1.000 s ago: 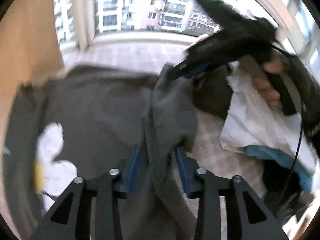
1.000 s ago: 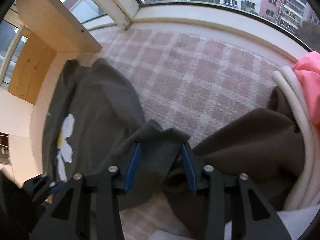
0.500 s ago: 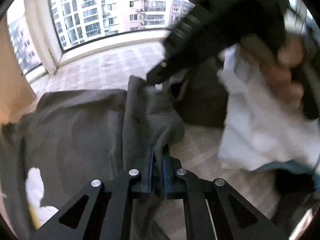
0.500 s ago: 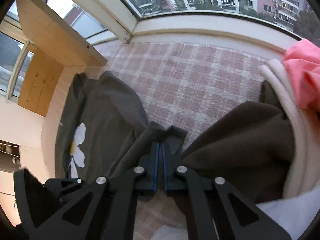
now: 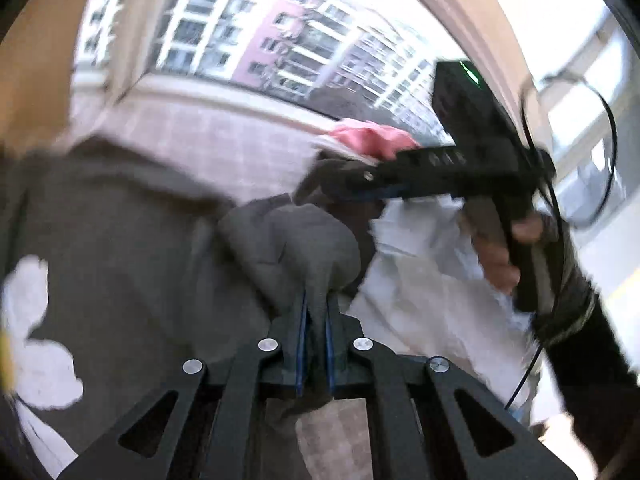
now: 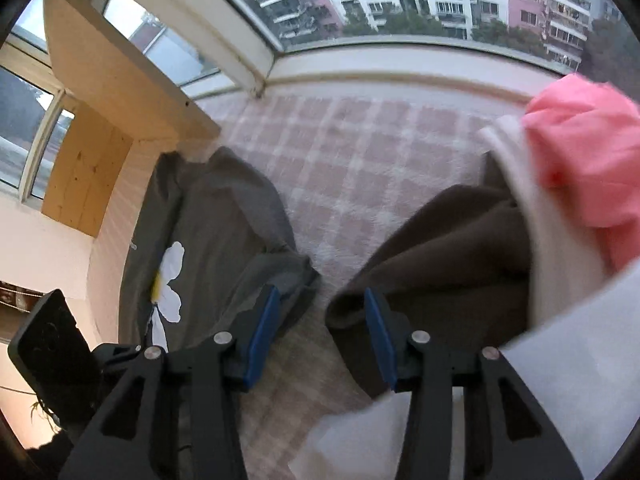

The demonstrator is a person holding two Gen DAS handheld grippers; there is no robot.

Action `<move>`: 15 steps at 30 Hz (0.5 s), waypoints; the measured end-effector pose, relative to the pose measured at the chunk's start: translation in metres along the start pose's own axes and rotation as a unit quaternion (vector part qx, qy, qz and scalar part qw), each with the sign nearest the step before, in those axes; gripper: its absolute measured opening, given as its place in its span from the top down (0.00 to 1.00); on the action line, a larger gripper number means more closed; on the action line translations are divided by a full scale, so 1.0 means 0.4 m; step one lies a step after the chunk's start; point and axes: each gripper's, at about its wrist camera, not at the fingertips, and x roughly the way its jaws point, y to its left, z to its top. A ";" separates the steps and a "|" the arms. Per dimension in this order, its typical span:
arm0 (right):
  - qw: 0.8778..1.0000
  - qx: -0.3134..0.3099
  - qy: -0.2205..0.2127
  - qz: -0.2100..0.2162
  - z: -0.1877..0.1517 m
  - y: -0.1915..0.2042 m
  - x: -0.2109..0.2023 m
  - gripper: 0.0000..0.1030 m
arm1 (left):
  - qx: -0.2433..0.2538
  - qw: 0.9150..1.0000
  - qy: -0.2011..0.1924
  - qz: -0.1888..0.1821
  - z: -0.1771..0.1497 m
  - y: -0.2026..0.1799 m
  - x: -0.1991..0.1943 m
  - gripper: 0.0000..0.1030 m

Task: Fold clothes

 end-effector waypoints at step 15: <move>0.991 0.096 0.069 0.061 0.023 -0.008 0.116 0.53 | 0.013 1.000 0.005 -0.016 -0.038 -0.013 0.016 0.94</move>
